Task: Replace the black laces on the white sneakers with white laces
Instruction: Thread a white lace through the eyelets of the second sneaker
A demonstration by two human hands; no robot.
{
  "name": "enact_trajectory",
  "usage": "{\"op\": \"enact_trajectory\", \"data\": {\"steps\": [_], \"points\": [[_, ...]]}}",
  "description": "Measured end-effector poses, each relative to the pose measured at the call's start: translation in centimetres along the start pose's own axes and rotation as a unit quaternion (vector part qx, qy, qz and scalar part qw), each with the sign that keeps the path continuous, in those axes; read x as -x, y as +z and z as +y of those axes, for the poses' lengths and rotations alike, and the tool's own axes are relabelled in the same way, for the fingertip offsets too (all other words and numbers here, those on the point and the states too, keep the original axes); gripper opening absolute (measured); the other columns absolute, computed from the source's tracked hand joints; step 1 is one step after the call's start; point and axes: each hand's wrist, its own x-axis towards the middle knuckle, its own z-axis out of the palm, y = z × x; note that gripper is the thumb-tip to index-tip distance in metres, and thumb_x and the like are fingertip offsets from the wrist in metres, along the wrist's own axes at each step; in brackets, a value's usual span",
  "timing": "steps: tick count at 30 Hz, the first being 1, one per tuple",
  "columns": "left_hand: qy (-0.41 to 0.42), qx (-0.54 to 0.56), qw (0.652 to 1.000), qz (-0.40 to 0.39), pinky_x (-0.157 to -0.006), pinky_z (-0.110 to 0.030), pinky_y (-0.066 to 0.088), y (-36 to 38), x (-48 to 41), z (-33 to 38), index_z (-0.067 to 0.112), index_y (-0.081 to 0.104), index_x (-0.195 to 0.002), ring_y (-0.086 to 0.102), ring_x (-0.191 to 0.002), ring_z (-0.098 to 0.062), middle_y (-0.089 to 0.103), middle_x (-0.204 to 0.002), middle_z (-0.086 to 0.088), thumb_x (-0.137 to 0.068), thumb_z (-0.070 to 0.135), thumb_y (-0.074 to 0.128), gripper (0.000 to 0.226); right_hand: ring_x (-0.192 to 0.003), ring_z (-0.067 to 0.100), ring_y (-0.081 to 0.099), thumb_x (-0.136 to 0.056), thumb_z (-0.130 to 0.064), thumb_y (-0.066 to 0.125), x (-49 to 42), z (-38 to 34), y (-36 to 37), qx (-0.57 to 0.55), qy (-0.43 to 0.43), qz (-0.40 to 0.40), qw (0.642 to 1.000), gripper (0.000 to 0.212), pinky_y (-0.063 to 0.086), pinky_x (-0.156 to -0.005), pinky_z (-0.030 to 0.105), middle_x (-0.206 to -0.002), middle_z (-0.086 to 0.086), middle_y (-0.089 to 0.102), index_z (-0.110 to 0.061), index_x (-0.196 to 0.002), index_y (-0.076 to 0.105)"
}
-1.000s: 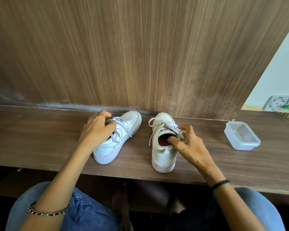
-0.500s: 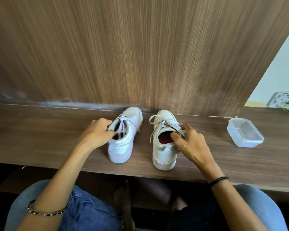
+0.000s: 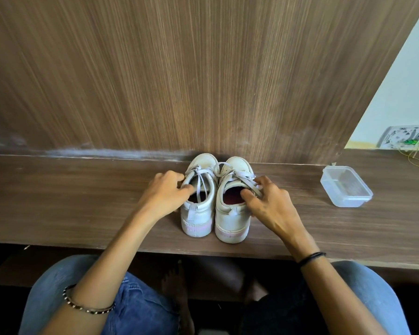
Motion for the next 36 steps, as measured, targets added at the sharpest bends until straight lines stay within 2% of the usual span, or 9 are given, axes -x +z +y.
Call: {"op": "enact_trajectory", "data": {"steps": [3,5,11,14,18,22,25,31,36], "points": [[-0.015,-0.006,1.000,0.000,-0.059,-0.043,0.063,0.2,0.0,0.1,0.006,0.071,-0.082,0.071,-0.064,-0.021,0.061,-0.053,-0.001,-0.090,0.032,0.061,0.029,-0.077,0.009,0.066,-0.094,-0.036,0.060,-0.1,0.0,0.1,0.006,-0.003,0.001,1.000,0.036,0.042,-0.058,0.021,-0.085,-0.002,0.072,-0.015,-0.124,0.058],[-0.028,-0.016,0.999,0.008,-0.062,-0.044,0.063,0.4,-0.1,0.0,0.006,0.064,-0.069,0.070,-0.062,-0.023,0.052,-0.046,0.006,-0.090,0.032,0.062,0.034,-0.078,0.008,0.066,-0.094,-0.037,0.060,-0.2,0.3,0.2,0.008,-0.003,0.001,1.000,0.040,0.041,-0.058,0.020,-0.088,-0.001,0.073,-0.014,-0.126,0.057],[-0.030,-0.035,0.999,0.016,-0.063,-0.045,0.063,0.7,-0.1,0.2,0.015,0.049,-0.055,0.070,-0.059,-0.026,0.049,-0.044,0.008,-0.091,0.030,0.061,0.041,-0.080,0.012,0.067,-0.093,-0.039,0.060,-0.1,0.3,0.2,0.011,-0.001,0.005,1.000,0.042,0.046,-0.062,0.026,-0.090,0.001,0.073,-0.013,-0.126,0.056],[-0.044,-0.027,0.999,0.006,-0.062,-0.046,0.063,0.6,0.0,0.3,0.011,0.055,-0.060,0.070,-0.057,-0.026,0.047,-0.043,0.007,-0.092,0.030,0.060,0.038,-0.077,0.022,0.069,-0.092,-0.045,0.062,0.1,0.2,0.2,0.004,0.016,0.005,1.000,0.040,0.058,-0.067,0.037,-0.086,0.005,0.071,-0.010,-0.111,0.055],[-0.058,-0.043,0.997,0.000,-0.068,-0.042,0.063,0.6,0.5,0.7,0.010,0.067,-0.078,0.072,-0.059,-0.023,0.056,-0.052,0.005,-0.093,0.037,0.056,0.032,-0.055,0.021,0.064,-0.093,-0.051,0.057,0.8,-0.1,0.0,0.016,0.031,-0.029,0.999,0.048,0.053,-0.048,0.029,-0.066,0.005,0.065,-0.004,-0.082,0.057],[-0.069,0.011,0.997,-0.020,-0.068,-0.043,0.064,0.7,0.8,0.7,0.018,0.072,-0.090,0.074,-0.077,-0.026,0.069,-0.078,0.006,-0.092,0.041,0.060,0.026,-0.070,0.024,0.065,-0.088,-0.059,0.054,1.1,-0.2,0.0,0.020,0.028,-0.041,0.999,0.053,0.058,-0.064,0.044,-0.069,0.003,0.066,-0.006,-0.083,0.059],[-0.072,0.040,0.997,-0.011,-0.067,-0.045,0.064,0.9,0.7,0.7,0.015,0.073,-0.091,0.075,-0.077,-0.028,0.071,-0.080,0.002,-0.092,0.039,0.061,0.027,-0.078,0.027,0.065,-0.088,-0.057,0.050,1.3,-0.3,-0.1,0.021,0.032,-0.042,0.998,0.054,0.058,-0.069,0.047,-0.080,0.008,0.069,-0.004,-0.084,0.057],[-0.055,0.055,0.997,0.006,-0.056,-0.046,0.063,1.3,1.4,2.0,0.010,0.068,-0.073,0.075,-0.070,-0.029,0.049,-0.037,0.010,-0.091,0.031,0.063,0.028,-0.068,0.023,0.052,-0.099,-0.037,0.046,1.4,-0.6,-1.1,0.069,0.014,-0.036,0.997,0.041,0.040,-0.059,0.036,-0.078,0.009,0.062,-0.008,-0.070,0.046],[-0.023,0.045,0.999,0.005,-0.050,-0.046,0.061,1.5,1.9,5.1,0.007,0.066,-0.069,0.072,-0.063,-0.032,0.057,-0.051,-0.001,-0.090,0.024,0.065,0.027,-0.065,0.023,0.053,-0.099,-0.032,0.042,1.9,-0.8,-4.1,0.112,0.010,-0.052,0.992,0.041,0.049,-0.063,0.042,-0.082,0.018,0.070,0.001,-0.076,0.055]]}}
